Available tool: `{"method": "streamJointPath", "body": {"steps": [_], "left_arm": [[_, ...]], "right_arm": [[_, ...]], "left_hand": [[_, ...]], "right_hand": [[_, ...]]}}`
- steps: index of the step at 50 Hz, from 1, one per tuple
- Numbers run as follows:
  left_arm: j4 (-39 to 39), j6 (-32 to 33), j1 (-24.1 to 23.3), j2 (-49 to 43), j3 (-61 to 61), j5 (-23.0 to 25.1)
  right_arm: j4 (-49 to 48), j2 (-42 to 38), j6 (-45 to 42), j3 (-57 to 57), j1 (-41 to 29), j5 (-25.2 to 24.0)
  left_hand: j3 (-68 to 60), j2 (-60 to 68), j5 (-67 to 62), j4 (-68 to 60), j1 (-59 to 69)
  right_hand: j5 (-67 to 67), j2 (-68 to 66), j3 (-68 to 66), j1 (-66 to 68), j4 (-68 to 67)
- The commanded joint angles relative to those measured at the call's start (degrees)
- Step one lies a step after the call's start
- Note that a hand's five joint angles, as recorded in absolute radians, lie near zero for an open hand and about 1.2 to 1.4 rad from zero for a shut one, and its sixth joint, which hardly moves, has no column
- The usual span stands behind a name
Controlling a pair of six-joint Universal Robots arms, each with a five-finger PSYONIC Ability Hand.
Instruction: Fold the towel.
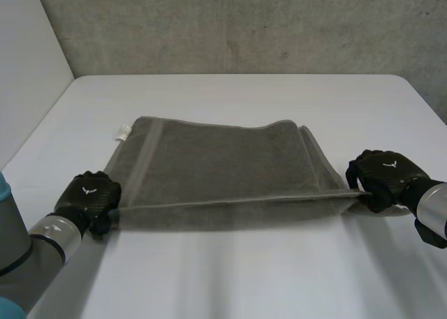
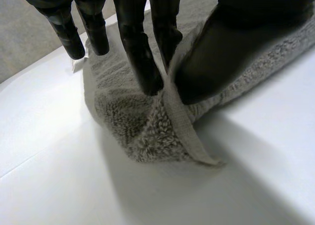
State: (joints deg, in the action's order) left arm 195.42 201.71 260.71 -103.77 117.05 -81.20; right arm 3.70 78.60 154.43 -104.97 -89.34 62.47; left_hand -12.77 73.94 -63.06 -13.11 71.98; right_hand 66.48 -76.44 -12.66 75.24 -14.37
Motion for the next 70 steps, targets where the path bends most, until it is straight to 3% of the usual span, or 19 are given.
{"method": "streamJointPath", "body": {"steps": [1, 9, 14, 22, 30, 39, 45, 48, 49, 51, 55, 58, 62, 70], "left_arm": [[0.23, 1.40, 1.91, 0.06, -1.83, -0.01], [-0.83, 1.31, 1.99, 12.98, -4.99, 0.25], [-5.56, 0.96, 1.55, 24.20, -9.11, 1.04], [-13.56, 0.87, 2.34, 30.90, -11.41, 6.49], [-15.95, 0.70, 2.52, 32.05, -11.41, 7.46], [-14.80, 0.79, 3.05, 30.20, -12.02, 7.73], [-7.07, 0.52, 1.91, 16.67, -17.03, 7.11], [-2.86, 0.44, -0.11, 4.06, -28.05, 6.50], [-2.85, 0.43, -0.12, 4.01, -28.11, 6.49], [-2.67, -0.79, -1.86, -2.28, -38.51, 4.84], [-2.67, -3.17, -3.10, -4.07, -48.41, 1.05], [-2.33, -6.14, -3.11, -2.68, -54.97, -0.10], [-1.97, -11.94, -0.92, 2.59, -57.11, 2.35], [-1.45, -13.28, 3.22, 3.48, -48.26, 7.54]], "right_arm": [[1.83, 0.76, -1.41, 0.56, 1.27, -0.06], [7.98, 8.67, -6.07, 3.99, 1.62, -0.86], [11.58, 15.51, -5.81, 8.11, 1.71, -2.52], [17.29, 20.62, -5.89, 13.64, 1.62, -4.28], [19.67, 22.38, -6.07, 17.25, 1.62, -4.99], [17.56, 19.84, -6.77, 16.56, 0.57, -4.90], [9.04, 8.23, -10.46, 18.75, -2.95, -3.84], [1.68, -3.07, -13.18, 26.81, -8.03, -1.04], [1.66, -3.10, -13.19, 26.84, -8.05, -1.03], [-3.86, -7.57, -13.19, 36.19, -10.24, 3.52], [-7.84, -8.11, -10.99, 45.56, -10.95, 6.97], [-9.51, -5.57, -3.96, 51.36, -11.30, 8.02], [-10.82, -3.11, 7.61, 51.98, -9.28, 4.43], [-11.26, -1.79, 8.17, 42.33, -7.79, 0.20]], "left_hand": [[2.77, 6.06, -6.94, 3.11, 8.02], [2.77, 6.06, -6.94, 3.11, 8.02], [2.77, 6.06, -6.94, 3.11, 8.02], [2.77, 6.06, -6.94, 3.11, 8.02], [2.77, 6.06, -6.94, 3.11, 8.02], [2.77, 6.06, -6.94, 3.11, 8.02], [2.77, 6.06, -6.94, 3.11, 8.02], [2.77, 6.06, -6.94, 3.11, 8.02], [2.77, 6.06, -6.94, 3.11, 8.02], [2.77, 6.06, -6.94, 3.11, 8.02], [2.77, 6.06, -6.94, 3.11, 8.02], [2.77, 6.06, -6.94, 3.11, 8.02], [2.77, 6.06, -6.94, 3.11, 8.02], [2.77, 6.06, -6.94, 3.11, 8.02]], "right_hand": [[3.52, -3.56, 2.66, 4.76, 4.37], [3.52, -3.56, 2.66, 4.76, 4.37], [3.52, -3.56, 2.66, 4.76, 4.37], [3.52, -3.56, 2.66, 4.76, 4.37], [3.52, -3.56, 2.66, 4.76, 4.37], [3.52, -3.56, 2.66, 4.76, 4.37], [3.52, -3.56, 2.66, 4.76, 4.37], [3.52, -3.56, 2.66, 4.76, 4.37], [3.52, -3.56, 2.66, 4.76, 4.37], [3.52, -3.56, 2.66, 4.76, 4.37], [3.52, -3.56, 2.66, 4.76, 4.37], [3.52, -3.56, 2.66, 4.76, 4.37], [3.52, -3.56, 2.66, 4.76, 4.37], [3.52, -3.56, 2.66, 4.76, 4.37]]}}
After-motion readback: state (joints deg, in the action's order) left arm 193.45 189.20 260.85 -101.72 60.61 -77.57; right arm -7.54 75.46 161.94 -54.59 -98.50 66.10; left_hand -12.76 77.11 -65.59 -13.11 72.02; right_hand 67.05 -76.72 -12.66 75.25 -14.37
